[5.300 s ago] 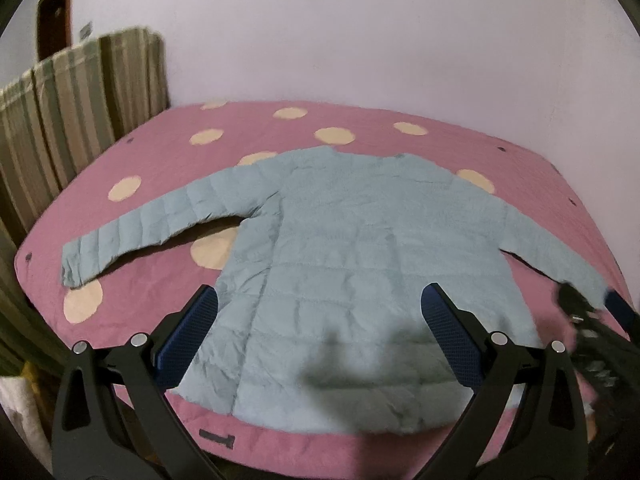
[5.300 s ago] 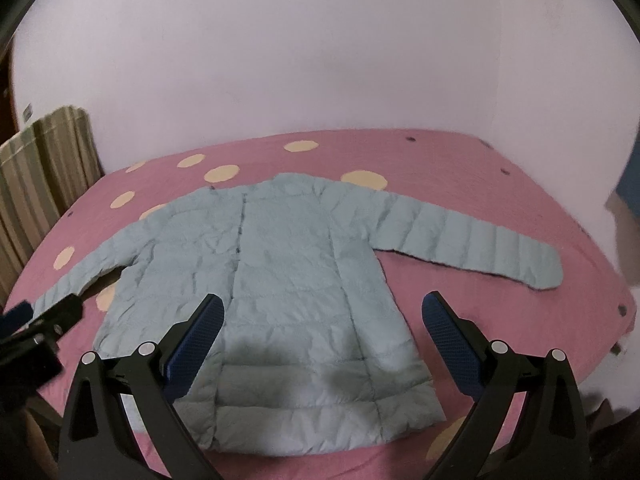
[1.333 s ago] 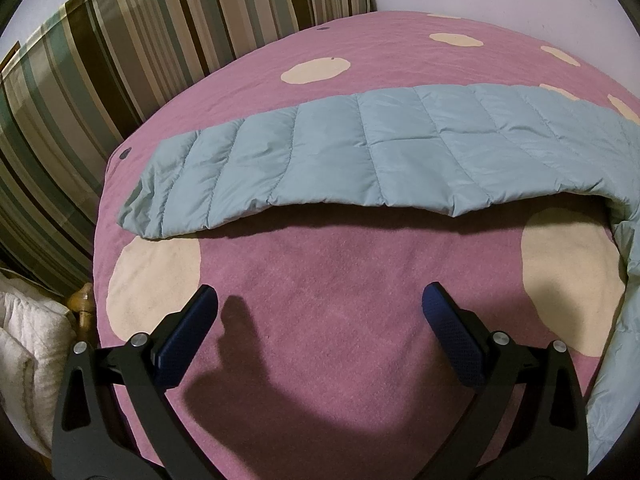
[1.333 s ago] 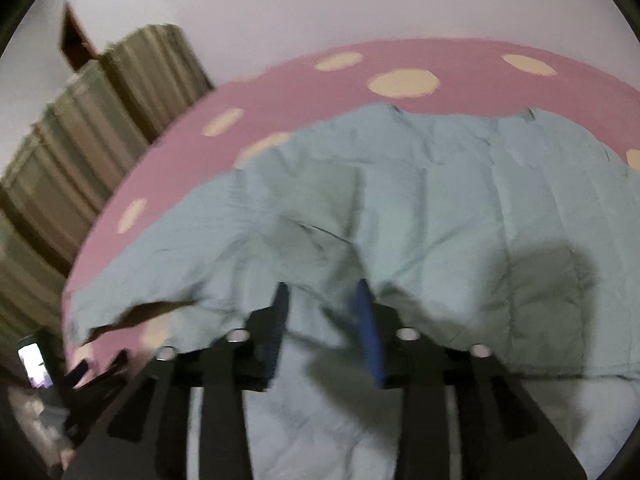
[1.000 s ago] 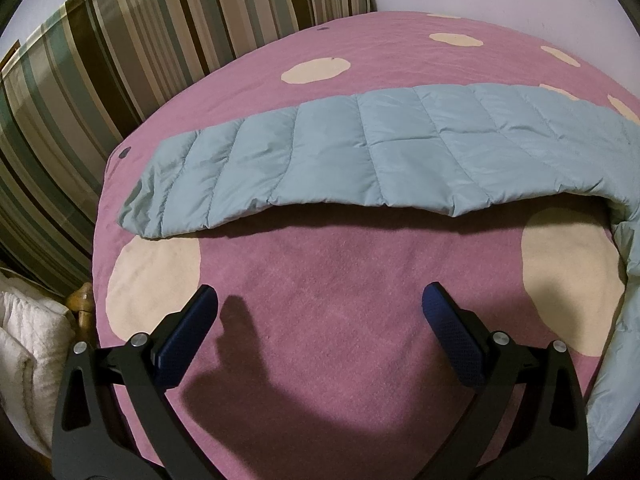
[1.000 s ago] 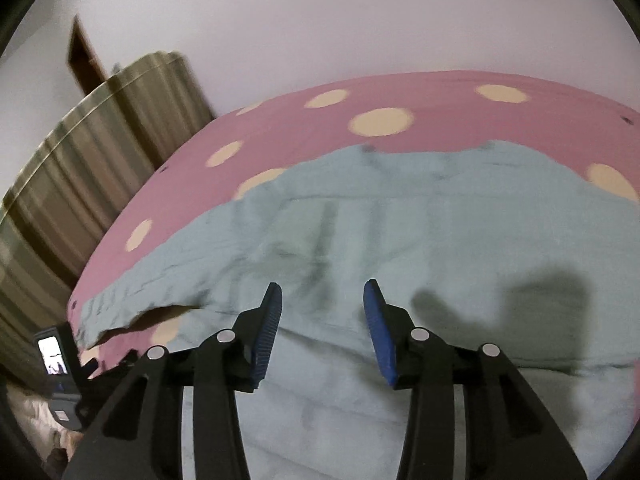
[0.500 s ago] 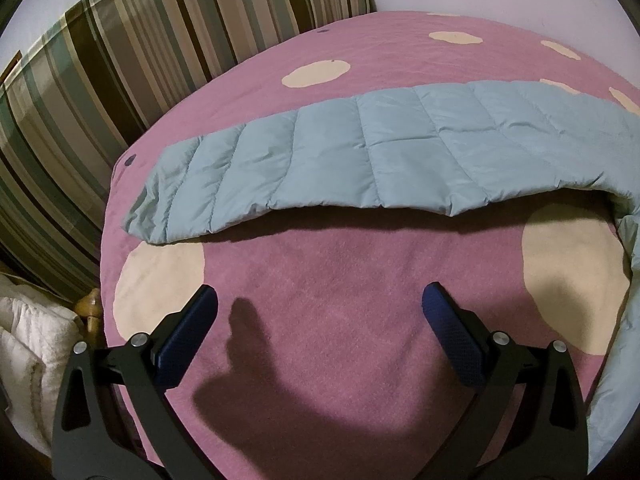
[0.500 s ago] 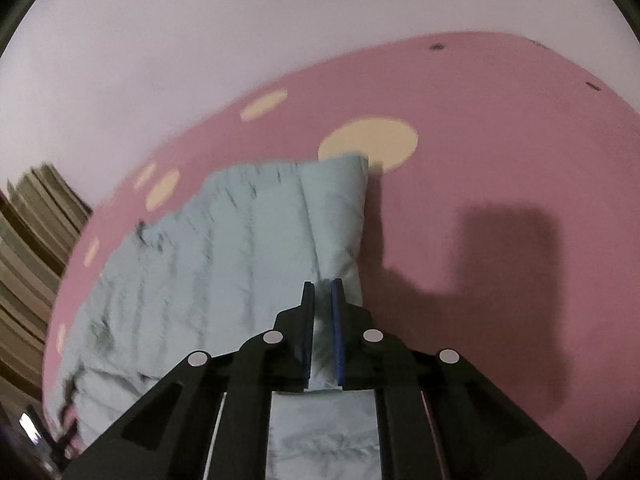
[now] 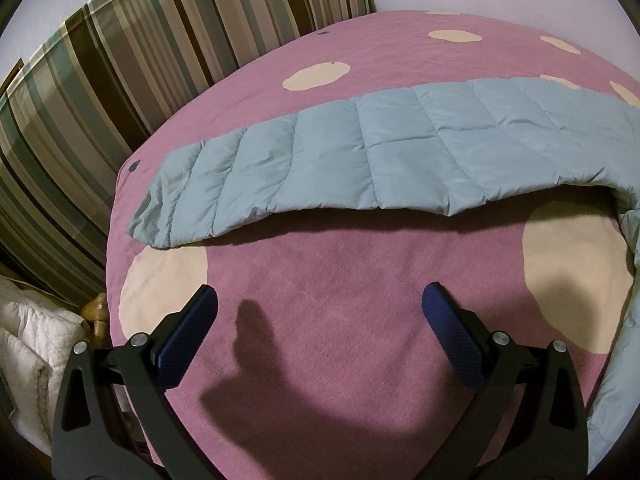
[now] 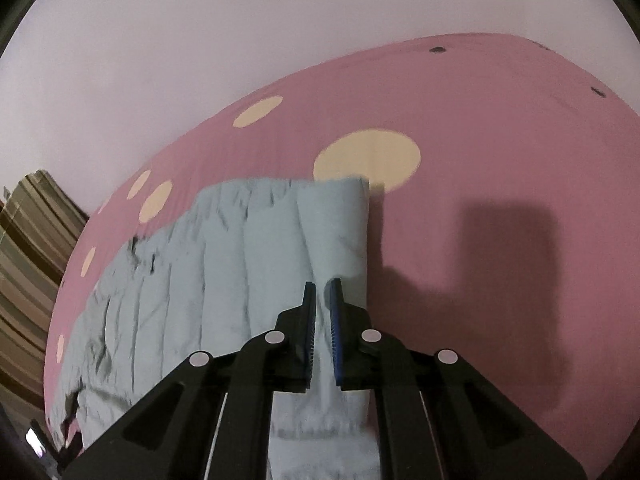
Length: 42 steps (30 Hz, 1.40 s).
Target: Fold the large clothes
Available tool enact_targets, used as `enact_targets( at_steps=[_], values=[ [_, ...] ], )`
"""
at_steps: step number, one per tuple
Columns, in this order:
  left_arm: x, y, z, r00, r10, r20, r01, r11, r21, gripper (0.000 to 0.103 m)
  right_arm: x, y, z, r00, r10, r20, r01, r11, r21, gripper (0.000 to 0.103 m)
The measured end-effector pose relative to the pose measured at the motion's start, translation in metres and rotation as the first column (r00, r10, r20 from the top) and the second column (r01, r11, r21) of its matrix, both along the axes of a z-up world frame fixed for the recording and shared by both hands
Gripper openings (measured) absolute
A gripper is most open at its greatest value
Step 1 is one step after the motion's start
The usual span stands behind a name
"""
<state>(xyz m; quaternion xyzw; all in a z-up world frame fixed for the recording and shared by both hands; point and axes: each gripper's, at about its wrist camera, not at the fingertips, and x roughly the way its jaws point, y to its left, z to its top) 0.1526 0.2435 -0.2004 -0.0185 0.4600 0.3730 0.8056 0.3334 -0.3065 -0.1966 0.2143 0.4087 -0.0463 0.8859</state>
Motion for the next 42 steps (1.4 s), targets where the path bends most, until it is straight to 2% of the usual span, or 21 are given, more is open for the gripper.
enact_targets(
  at_steps=[4,8,10,13,17,19,21,24,26,29,31,33,39,42],
  values=[
    [0.0,0.001,0.001,1.0,0.0,-0.001,0.0,1.0,0.002,0.101,0.025,0.002,-0.012,1.0,-0.007,-0.027,0.006,1.0,-0.024,0.007],
    [0.0,0.001,0.001,1.0,-0.001,-0.004,0.001,1.0,0.007,0.101,0.048,0.0,-0.043,0.993,0.011,-0.115,-0.014,0.999,-0.031,0.006],
    [0.0,0.002,0.002,1.0,-0.002,-0.006,0.002,1.0,0.009,0.101,0.046,0.001,-0.041,0.995,0.016,-0.101,-0.02,0.999,-0.041,0.007],
    [0.0,0.002,0.002,1.0,-0.002,-0.005,0.002,1.0,0.01,0.101,0.028,-0.004,-0.022,0.998,0.013,-0.062,-0.014,1.0,-0.02,0.007],
    [0.0,0.002,0.002,1.0,-0.002,-0.003,0.002,1.0,0.01,0.101,-0.017,-0.014,-0.006,0.999,-0.031,-0.021,0.03,0.999,-0.042,0.014],
    [0.0,0.001,0.002,1.0,-0.001,-0.005,0.001,1.0,0.008,0.101,-0.039,-0.02,-0.008,0.998,-0.05,-0.03,0.049,0.998,-0.043,0.026],
    [0.0,0.001,0.002,1.0,-0.001,-0.003,0.001,1.0,0.007,0.101,-0.062,-0.027,-0.016,0.996,-0.072,-0.051,0.069,0.996,-0.05,0.03],
    [0.0,0.002,0.003,1.0,-0.002,-0.001,0.002,1.0,0.003,0.101,-0.083,-0.033,-0.03,0.99,-0.105,-0.089,0.096,0.99,-0.104,0.031],
    [-0.001,0.002,0.003,1.0,-0.002,-0.001,0.002,1.0,0.003,0.101,-0.09,-0.035,-0.041,0.987,-0.119,-0.11,0.106,0.987,-0.117,0.031],
    [-0.001,0.003,0.003,1.0,-0.002,-0.003,0.003,1.0,0.005,0.101,-0.097,-0.029,-0.047,0.991,-0.108,-0.078,0.093,0.981,-0.169,0.032],
    [-0.001,0.003,0.003,1.0,-0.002,0.0,0.002,1.0,0.003,0.101,-0.093,-0.02,-0.048,0.993,-0.092,-0.075,0.074,0.974,-0.214,0.044],
    [0.0,0.003,0.003,1.0,-0.002,0.002,0.002,1.0,-0.003,0.101,-0.089,-0.014,-0.052,0.995,-0.072,-0.074,0.051,0.968,-0.246,0.048],
    [-0.002,0.006,0.002,1.0,0.0,0.014,0.0,0.999,-0.035,0.101,-0.096,-0.011,-0.05,0.995,-0.073,-0.069,0.052,0.96,-0.274,0.049],
    [-0.003,0.007,0.002,1.0,0.0,0.018,0.001,0.999,-0.037,0.101,-0.106,-0.01,-0.047,0.993,-0.106,-0.054,0.084,0.947,-0.311,0.049]
  ],
)
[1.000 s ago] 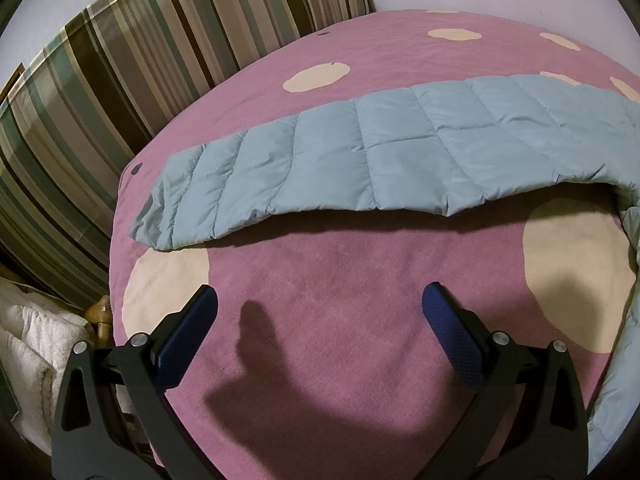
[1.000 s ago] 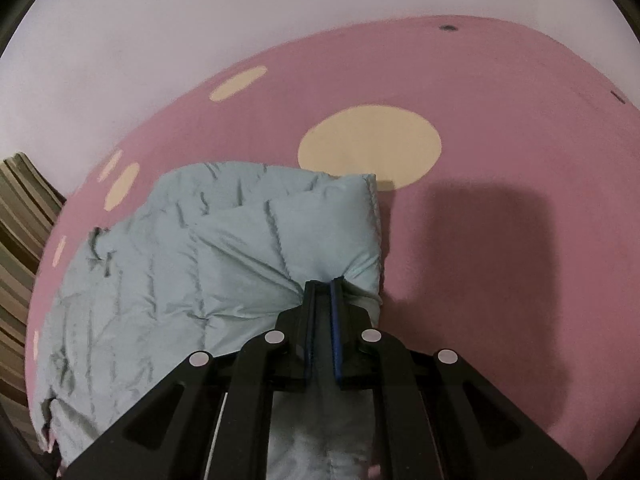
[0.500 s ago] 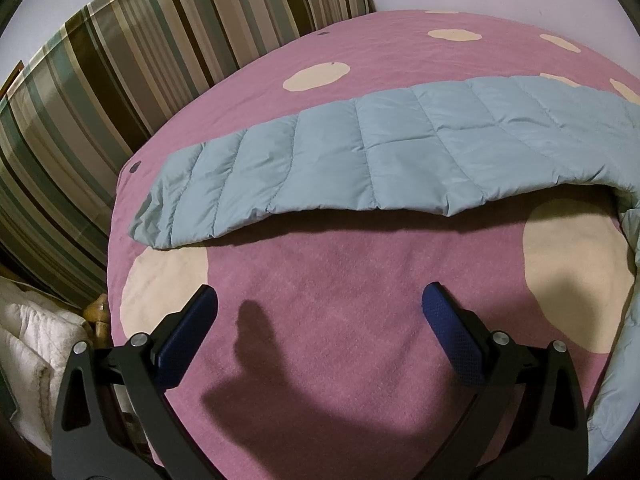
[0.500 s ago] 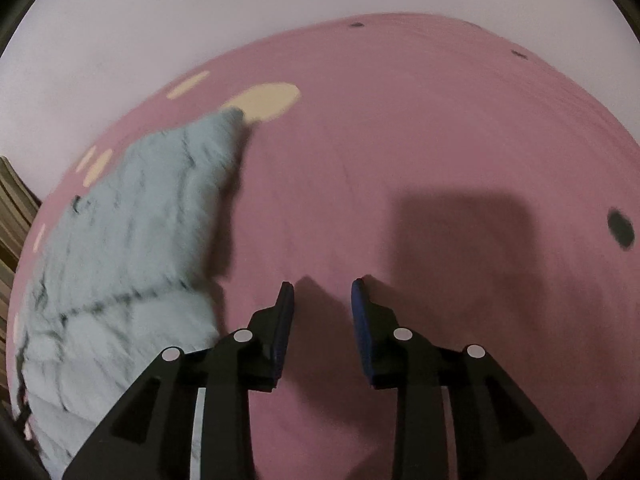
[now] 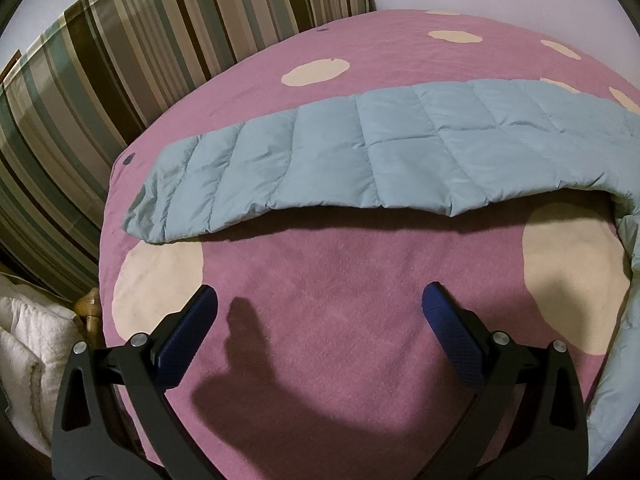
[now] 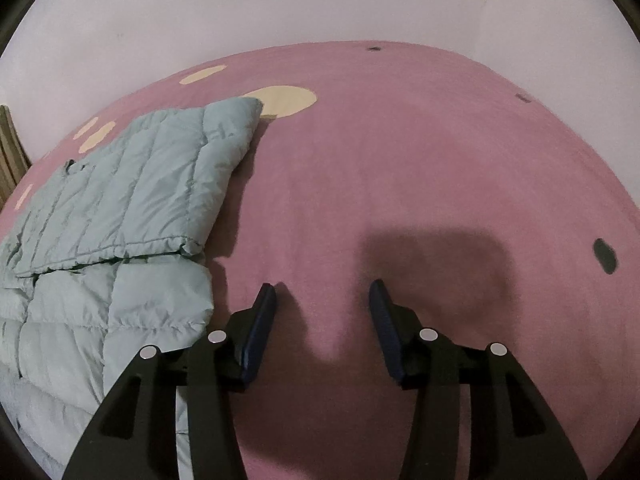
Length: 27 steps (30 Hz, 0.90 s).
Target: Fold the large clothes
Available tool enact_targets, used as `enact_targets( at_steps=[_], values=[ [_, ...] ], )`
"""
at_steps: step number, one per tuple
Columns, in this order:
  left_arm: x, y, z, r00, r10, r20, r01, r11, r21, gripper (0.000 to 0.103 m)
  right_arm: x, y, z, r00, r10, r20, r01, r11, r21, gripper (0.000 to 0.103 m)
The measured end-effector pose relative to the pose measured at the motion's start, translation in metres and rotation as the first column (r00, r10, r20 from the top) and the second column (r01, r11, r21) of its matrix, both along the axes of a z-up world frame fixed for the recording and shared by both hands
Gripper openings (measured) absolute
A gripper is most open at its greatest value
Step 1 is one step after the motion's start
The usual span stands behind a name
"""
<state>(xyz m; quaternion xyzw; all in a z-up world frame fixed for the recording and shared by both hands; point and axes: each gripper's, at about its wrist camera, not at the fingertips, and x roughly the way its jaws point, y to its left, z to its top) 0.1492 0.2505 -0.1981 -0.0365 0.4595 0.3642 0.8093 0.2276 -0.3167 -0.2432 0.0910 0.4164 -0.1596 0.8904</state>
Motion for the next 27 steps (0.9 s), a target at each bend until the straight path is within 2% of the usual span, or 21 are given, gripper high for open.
enact_targets(
  at_steps=[3,6,11,15,18,19,22,26,27],
  values=[
    [-0.002,0.0,0.001,1.0,0.001,0.007,0.0,1.0,-0.006,0.101,-0.009,-0.004,0.002,0.997,-0.075,0.001,0.075,0.997,-0.027,0.05],
    [-0.003,0.0,0.002,1.0,-0.001,0.015,0.001,1.0,-0.005,0.101,-0.012,-0.012,-0.002,0.993,-0.116,-0.025,0.116,0.993,-0.017,0.059],
    [-0.016,0.012,0.006,0.998,0.009,0.057,-0.006,0.998,-0.067,0.101,-0.004,-0.008,-0.005,0.99,-0.123,-0.064,0.119,0.99,-0.072,0.081],
    [-0.027,0.039,0.016,0.994,0.06,0.089,-0.054,0.996,-0.068,0.101,-0.008,-0.019,-0.006,0.989,-0.138,-0.056,0.137,0.99,-0.017,0.085],
    [-0.035,0.075,0.023,0.988,0.105,0.109,-0.098,0.993,-0.073,0.099,-0.008,-0.015,-0.006,0.988,-0.139,-0.064,0.137,0.99,-0.037,0.085],
    [-0.037,0.087,0.026,0.986,0.118,0.121,-0.108,0.99,-0.088,0.095,-0.008,-0.015,-0.006,0.988,-0.14,-0.064,0.137,0.99,-0.037,0.085],
    [-0.047,0.133,0.027,0.973,0.154,0.17,-0.121,0.974,-0.194,0.085,-0.008,-0.016,-0.005,0.988,-0.14,-0.063,0.138,0.99,-0.032,0.086],
    [-0.059,0.178,0.019,0.953,0.212,0.217,-0.13,0.932,-0.337,0.08,-0.008,-0.017,-0.006,0.988,-0.14,-0.064,0.138,0.99,-0.036,0.086],
    [-0.061,0.183,0.018,0.949,0.215,0.23,-0.125,0.927,-0.353,0.079,-0.009,-0.017,-0.006,0.988,-0.141,-0.064,0.138,0.99,-0.036,0.086]
  ],
)
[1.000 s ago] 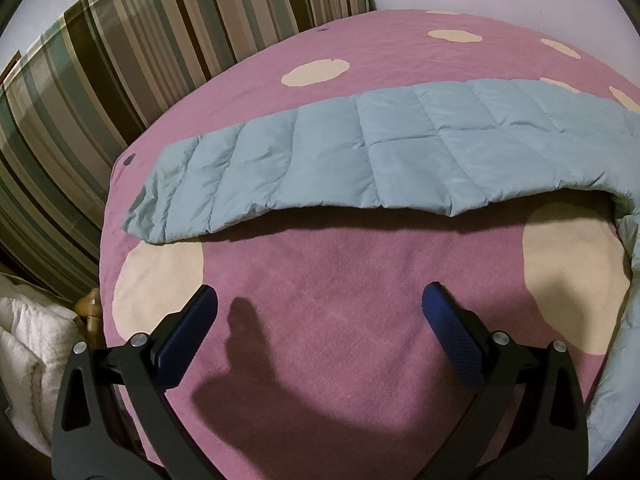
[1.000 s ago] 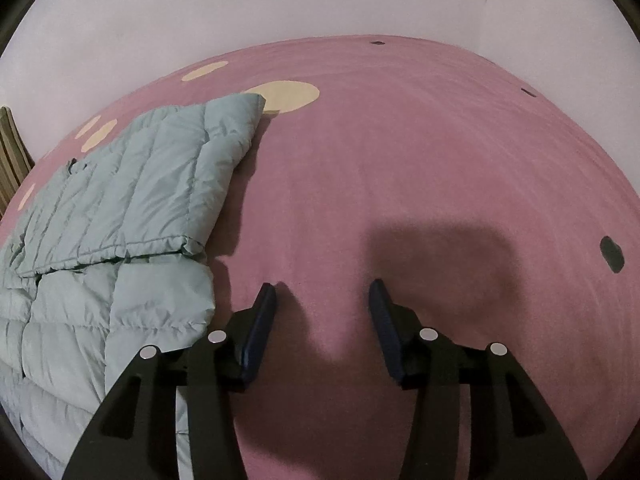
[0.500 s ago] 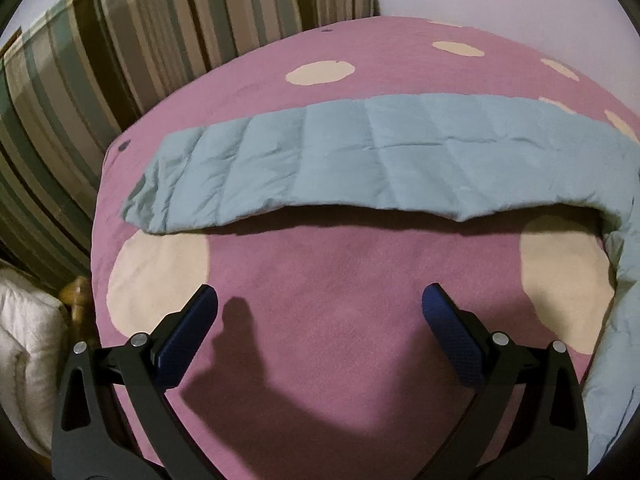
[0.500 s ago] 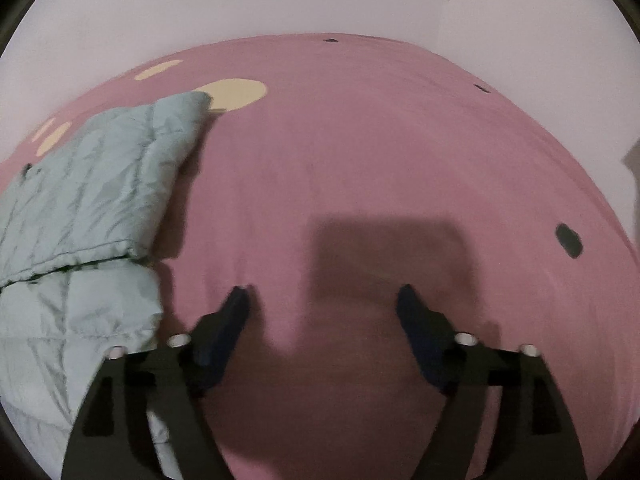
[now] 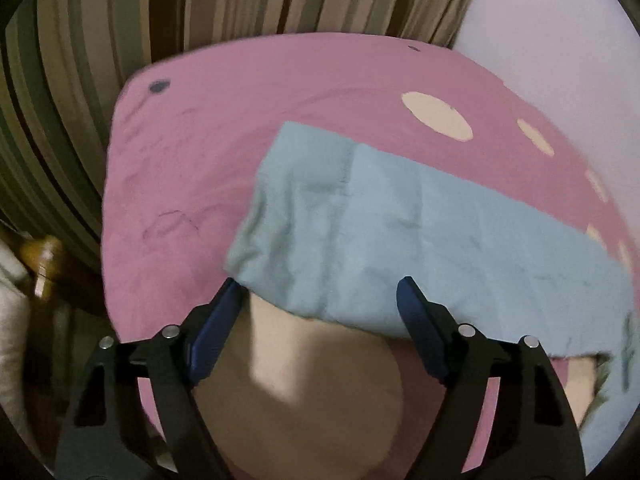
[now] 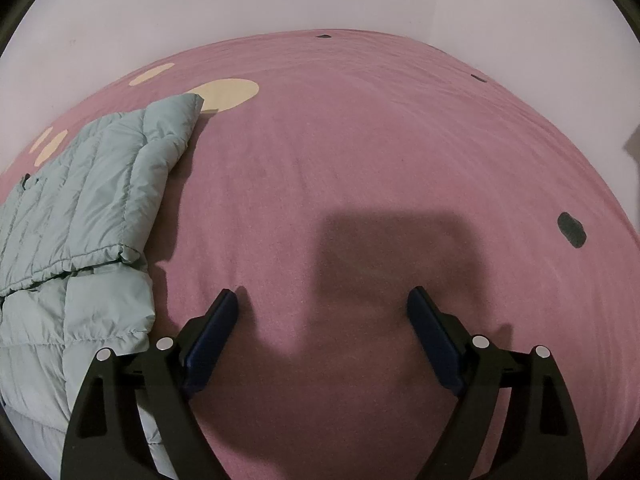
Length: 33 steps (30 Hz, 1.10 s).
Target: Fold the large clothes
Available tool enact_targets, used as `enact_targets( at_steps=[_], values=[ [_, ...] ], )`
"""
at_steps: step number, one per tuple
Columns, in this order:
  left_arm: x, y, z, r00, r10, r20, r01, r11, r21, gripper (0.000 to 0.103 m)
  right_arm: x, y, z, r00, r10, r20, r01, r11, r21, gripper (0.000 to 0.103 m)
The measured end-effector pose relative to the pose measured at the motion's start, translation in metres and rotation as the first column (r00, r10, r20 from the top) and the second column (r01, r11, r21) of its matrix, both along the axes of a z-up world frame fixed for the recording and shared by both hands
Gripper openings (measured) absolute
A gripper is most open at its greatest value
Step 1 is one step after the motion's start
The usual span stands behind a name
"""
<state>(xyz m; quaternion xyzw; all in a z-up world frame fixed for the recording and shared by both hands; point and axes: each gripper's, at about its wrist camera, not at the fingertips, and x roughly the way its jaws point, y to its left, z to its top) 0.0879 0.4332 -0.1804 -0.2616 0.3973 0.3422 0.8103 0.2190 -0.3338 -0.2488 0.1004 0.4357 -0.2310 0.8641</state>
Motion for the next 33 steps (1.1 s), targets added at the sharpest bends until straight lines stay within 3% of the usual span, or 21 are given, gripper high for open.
enact_targets(
  at_steps=[2,4,7,11,18,24,27,33],
  values=[
    [-0.001,0.008,0.001,0.999,-0.019,0.028,0.019,1.0,-0.004,0.074,0.001,0.0,0.0,1.0,0.001,-0.003,-0.001,1.0,-0.001,0.086],
    [0.002,0.011,0.002,0.997,-0.055,0.053,0.055,0.998,-0.003,0.051,0.001,0.0,0.0,1.0,0.0,-0.003,0.0,1.0,-0.002,0.086],
    [0.005,0.011,-0.001,0.994,-0.074,0.079,0.077,0.996,-0.034,0.026,0.001,0.001,0.0,1.0,0.0,-0.004,0.0,1.0,-0.003,0.086],
    [0.011,0.012,0.0,0.993,-0.082,0.085,0.084,0.996,-0.024,0.009,0.001,0.0,0.0,1.0,0.0,-0.004,0.0,1.0,-0.002,0.086],
    [0.015,-0.016,0.042,0.981,-0.122,0.154,0.114,0.992,0.059,0.006,0.001,0.0,0.0,1.0,0.001,-0.003,-0.001,1.0,-0.002,0.086],
    [0.046,-0.082,0.09,0.936,-0.272,0.225,0.249,0.961,0.124,0.006,0.002,0.0,0.0,1.0,0.001,-0.002,-0.001,1.0,-0.001,0.087],
    [0.07,-0.13,0.107,0.897,-0.369,0.242,0.342,0.928,0.147,0.006,0.002,-0.001,0.0,1.0,0.001,0.0,-0.001,1.0,0.003,0.087],
    [0.125,-0.236,0.125,0.785,-0.569,0.245,0.539,0.822,0.183,0.006,0.001,-0.001,0.0,1.0,-0.001,0.004,0.001,1.0,0.009,0.087]
  ],
)
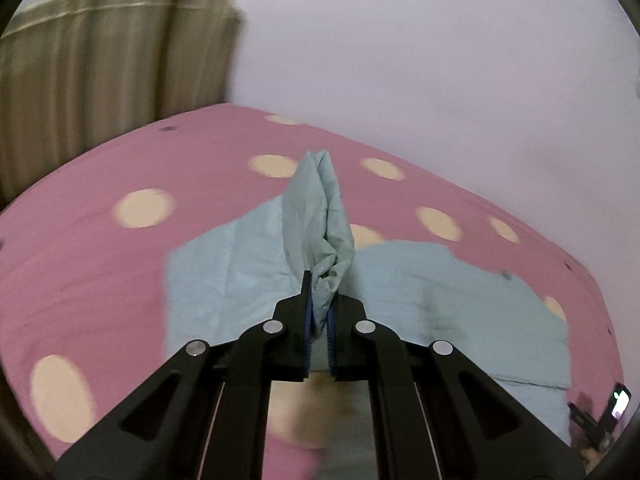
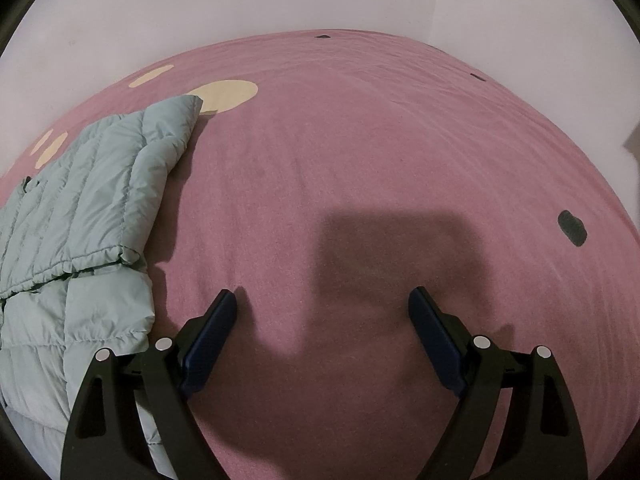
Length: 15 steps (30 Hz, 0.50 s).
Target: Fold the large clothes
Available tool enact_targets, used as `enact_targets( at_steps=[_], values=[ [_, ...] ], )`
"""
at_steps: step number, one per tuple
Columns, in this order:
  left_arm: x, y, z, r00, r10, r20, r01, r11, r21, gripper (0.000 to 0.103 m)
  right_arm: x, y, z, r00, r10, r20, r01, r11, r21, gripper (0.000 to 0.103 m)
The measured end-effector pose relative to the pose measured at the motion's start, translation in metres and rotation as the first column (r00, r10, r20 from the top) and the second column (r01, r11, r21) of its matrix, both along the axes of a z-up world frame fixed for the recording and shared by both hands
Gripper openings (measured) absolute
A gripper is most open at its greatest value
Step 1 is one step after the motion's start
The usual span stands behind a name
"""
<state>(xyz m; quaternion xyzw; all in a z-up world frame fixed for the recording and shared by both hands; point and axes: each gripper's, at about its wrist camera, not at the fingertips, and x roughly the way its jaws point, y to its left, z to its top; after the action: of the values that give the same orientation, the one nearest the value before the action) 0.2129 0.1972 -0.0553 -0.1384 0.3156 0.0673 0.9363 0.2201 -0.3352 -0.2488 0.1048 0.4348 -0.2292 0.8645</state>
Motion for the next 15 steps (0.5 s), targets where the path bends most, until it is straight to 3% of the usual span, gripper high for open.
enact_targets(
  at_steps=[7,15],
  values=[
    [0.054,-0.124,0.0,0.977,-0.215,-0.012,0.215,0.976,0.039,0.006,-0.001,-0.001,0.0,1.0,-0.001,0.005,0.001,1.0,0.009,0.087],
    [0.088,-0.23,-0.032,0.934,-0.345,-0.089,0.35,0.935,0.049,0.006,-0.001,0.0,0.0,1.0,-0.003,0.008,0.003,1.0,0.011,0.087]
  ],
)
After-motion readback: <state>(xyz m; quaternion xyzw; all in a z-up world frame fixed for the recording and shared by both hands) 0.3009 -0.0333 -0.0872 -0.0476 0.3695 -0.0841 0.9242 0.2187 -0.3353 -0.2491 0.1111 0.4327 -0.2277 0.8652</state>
